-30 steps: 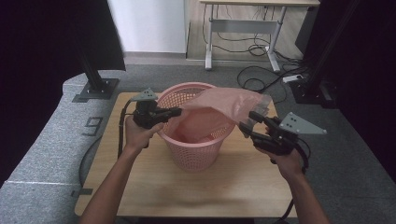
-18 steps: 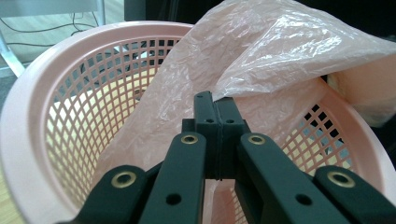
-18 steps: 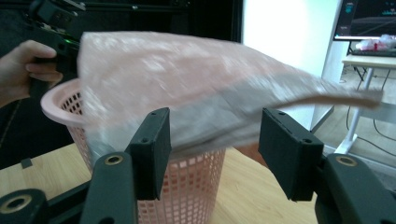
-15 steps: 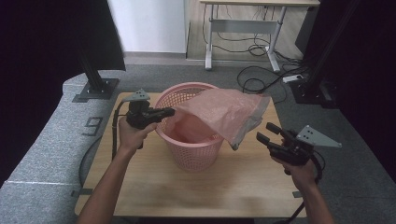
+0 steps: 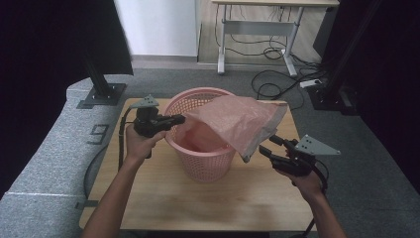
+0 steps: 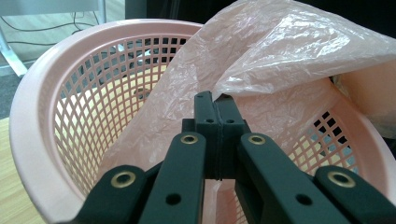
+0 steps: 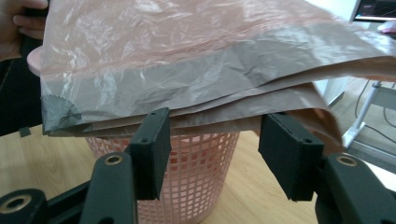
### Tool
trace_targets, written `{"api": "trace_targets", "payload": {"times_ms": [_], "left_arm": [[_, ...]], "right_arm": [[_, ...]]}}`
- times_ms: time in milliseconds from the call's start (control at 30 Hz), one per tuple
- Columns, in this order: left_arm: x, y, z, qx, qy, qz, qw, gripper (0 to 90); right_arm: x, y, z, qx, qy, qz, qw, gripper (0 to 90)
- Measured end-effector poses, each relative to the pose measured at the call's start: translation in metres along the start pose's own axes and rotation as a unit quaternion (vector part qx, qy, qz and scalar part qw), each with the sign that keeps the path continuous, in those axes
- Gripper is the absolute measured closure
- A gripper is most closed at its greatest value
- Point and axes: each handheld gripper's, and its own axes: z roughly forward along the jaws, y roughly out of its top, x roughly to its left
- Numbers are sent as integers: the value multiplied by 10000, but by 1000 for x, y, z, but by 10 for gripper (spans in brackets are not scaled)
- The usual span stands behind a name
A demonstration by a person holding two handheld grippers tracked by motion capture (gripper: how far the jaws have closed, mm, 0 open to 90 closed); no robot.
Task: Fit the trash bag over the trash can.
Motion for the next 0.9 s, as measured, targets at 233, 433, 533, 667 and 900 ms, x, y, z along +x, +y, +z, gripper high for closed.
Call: {"api": "trace_targets", "payload": {"times_ms": [233,433,533,667,900], "left_arm": [[0,1,-2,-18,-17,29,10000,893],[-2,2,-6,-86,-66,153,9998,848],[-3,2,-8,-137,-62,245,9996,796],[-6,5,-10,-295,-115,351,9989,642],[-12,10,-11,-488,-183,509,9973,507]], "right_arm": [[5,4,7,-156,95,43,9998,511],[5,17,7,-337,176,9,9993,594],[4,23,3,-410,65,30,9991,613],[1,28,-2,-431,-70,-26,9990,724],[2,37,-1,-385,-15,-165,9991,859]]}}
